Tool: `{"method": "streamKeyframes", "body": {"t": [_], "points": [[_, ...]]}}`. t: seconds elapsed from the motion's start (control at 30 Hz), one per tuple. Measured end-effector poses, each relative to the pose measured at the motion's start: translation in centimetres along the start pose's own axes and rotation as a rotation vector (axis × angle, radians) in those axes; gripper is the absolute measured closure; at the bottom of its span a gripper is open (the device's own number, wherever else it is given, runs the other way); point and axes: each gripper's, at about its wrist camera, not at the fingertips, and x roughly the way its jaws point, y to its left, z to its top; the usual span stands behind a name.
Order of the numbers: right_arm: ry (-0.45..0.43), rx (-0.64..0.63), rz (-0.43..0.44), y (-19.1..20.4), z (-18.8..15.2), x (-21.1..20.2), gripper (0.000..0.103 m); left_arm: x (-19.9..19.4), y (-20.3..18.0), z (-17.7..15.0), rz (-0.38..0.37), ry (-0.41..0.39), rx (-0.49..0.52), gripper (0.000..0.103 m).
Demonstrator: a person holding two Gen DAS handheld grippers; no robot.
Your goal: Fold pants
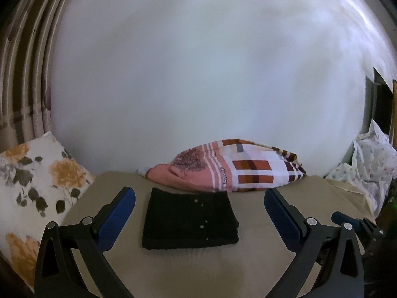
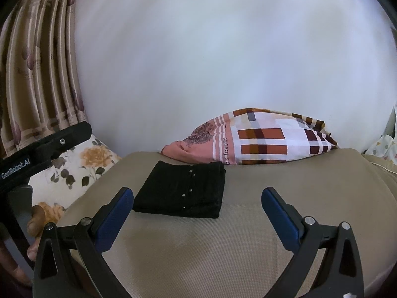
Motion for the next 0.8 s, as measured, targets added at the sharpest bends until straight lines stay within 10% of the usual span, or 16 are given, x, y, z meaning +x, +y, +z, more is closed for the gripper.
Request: {"method": "streamKeyframes", "body": {"t": [0.8], "points": [[0.089, 0.011, 0.021, -0.9, -1.0, 2.3, 0.0, 3.1, 0.5, -3.5, 0.142, 0.081, 0.026, 0.0]]}}
